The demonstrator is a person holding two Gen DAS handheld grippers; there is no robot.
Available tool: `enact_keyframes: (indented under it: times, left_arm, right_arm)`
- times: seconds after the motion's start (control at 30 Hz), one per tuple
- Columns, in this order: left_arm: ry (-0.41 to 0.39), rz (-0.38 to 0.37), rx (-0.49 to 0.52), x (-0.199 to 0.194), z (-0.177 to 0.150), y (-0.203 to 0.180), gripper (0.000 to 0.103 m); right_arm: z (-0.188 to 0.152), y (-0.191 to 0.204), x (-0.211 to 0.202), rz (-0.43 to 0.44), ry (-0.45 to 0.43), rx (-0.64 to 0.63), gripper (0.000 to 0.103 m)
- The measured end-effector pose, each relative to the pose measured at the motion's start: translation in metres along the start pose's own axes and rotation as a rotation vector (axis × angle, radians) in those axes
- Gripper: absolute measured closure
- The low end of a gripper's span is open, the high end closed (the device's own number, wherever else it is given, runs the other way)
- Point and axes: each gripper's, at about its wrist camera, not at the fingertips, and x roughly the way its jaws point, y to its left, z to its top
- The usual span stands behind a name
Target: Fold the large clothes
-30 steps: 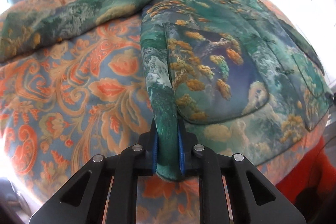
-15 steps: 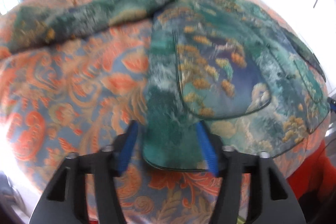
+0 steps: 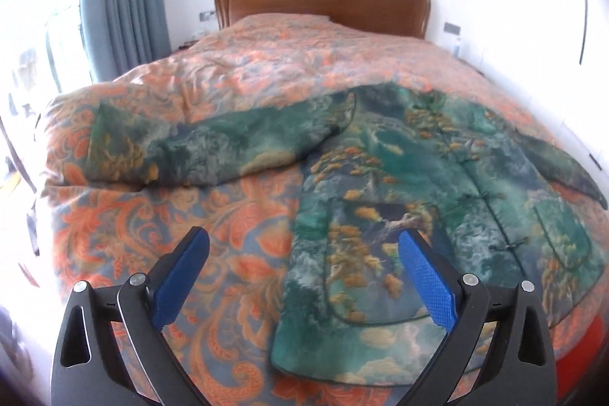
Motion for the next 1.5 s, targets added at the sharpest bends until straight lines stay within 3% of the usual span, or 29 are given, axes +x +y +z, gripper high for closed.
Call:
enact_keyframes:
  times: [0.07, 0.13, 0.3, 0.4, 0.53, 0.7, 0.73, 0.77, 0.8, 0.83, 0.87, 1.0, 1.23, 1.33, 1.5]
  left_arm:
    - [-0.001, -0.016, -0.009, -0.002, -0.002, -0.004, 0.003]
    - [0.017, -0.030, -0.017, -0.002, -0.005, -0.008, 0.003]
    - [0.099, -0.068, 0.043, 0.002, -0.011, -0.021, 0.003]
    - [0.099, -0.090, 0.051, -0.001, -0.012, -0.025, 0.002]
    - [0.090, -0.079, 0.039, -0.006, -0.009, -0.028, 0.002]
    - [0.099, -0.068, 0.021, -0.003, -0.007, -0.027, 0.002]
    - [0.109, -0.066, 0.017, -0.001, -0.008, -0.027, 0.002]
    - [0.121, -0.062, 0.013, 0.002, -0.009, -0.025, 0.002]
    - [0.130, -0.061, 0.009, 0.004, -0.010, -0.024, 0.002]
    - [0.136, -0.062, 0.002, 0.006, -0.011, -0.022, 0.002]
    - [0.140, -0.066, -0.009, 0.007, -0.012, -0.020, 0.002]
    - [0.148, -0.084, -0.037, 0.014, -0.014, -0.015, 0.002]
    - [0.151, -0.144, -0.080, 0.017, -0.020, -0.015, 0.002]
    - [0.140, -0.141, -0.079, 0.013, -0.025, -0.012, 0.002]
    - [0.143, -0.139, -0.120, 0.008, -0.032, 0.004, 0.002]
  right_arm:
    - [0.014, -0.019, 0.008, 0.071, -0.024, 0.093, 0.026]
    - [0.018, -0.041, 0.027, 0.085, -0.002, 0.195, 0.026]
    - [0.003, -0.085, 0.078, 0.110, 0.059, 0.403, 0.026]
    - [-0.009, -0.110, 0.103, 0.145, 0.052, 0.560, 0.026]
    - [-0.018, -0.136, 0.130, 0.121, 0.019, 0.725, 0.026]
    - [-0.008, -0.144, 0.163, 0.066, -0.003, 0.764, 0.026]
    - [-0.004, -0.143, 0.169, 0.046, -0.016, 0.758, 0.035]
    - [0.000, -0.143, 0.172, 0.039, -0.026, 0.748, 0.058]
    - [0.006, -0.140, 0.177, 0.018, -0.023, 0.716, 0.067]
    - [0.013, -0.135, 0.178, -0.025, -0.024, 0.671, 0.086]
    - [0.019, -0.128, 0.175, -0.059, -0.043, 0.627, 0.089]
    - [0.056, -0.056, 0.144, -0.076, -0.145, 0.345, 0.090]
    - [0.093, 0.144, 0.094, 0.126, -0.210, -0.082, 0.091]
    - [0.083, 0.222, 0.097, 0.179, -0.194, -0.207, 0.091]
    - [0.019, 0.351, 0.141, 0.221, -0.103, -0.411, 0.091]
